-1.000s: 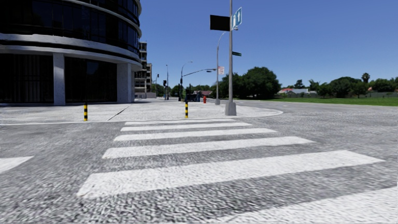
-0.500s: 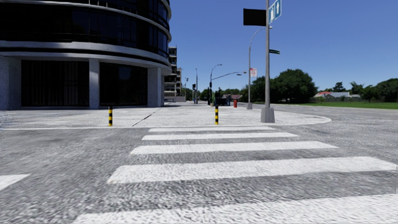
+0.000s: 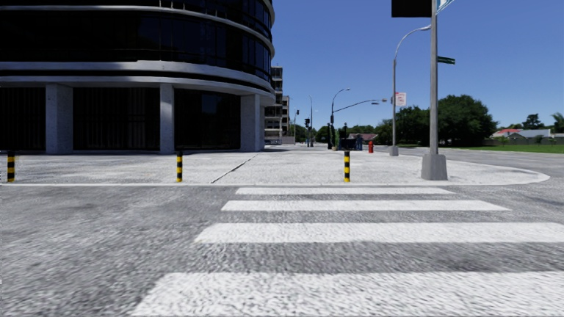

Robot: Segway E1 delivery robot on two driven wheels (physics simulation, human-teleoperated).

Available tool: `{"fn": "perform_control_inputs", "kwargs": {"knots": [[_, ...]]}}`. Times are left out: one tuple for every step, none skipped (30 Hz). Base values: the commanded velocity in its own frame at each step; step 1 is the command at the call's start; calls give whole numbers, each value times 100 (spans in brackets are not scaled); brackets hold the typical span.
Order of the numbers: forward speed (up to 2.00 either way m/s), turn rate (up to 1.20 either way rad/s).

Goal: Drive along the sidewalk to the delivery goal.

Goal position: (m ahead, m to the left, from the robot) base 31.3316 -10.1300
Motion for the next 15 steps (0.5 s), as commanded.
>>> {"fn": "perform_control_inputs", "kwargs": {"knots": [[200, 0], [200, 0], [200, 0], [200, 0], [200, 0], [200, 0], [200, 0], [200, 0], [200, 0], [200, 0], [200, 0], [200, 0], [200, 0], [200, 0], [200, 0]]}}
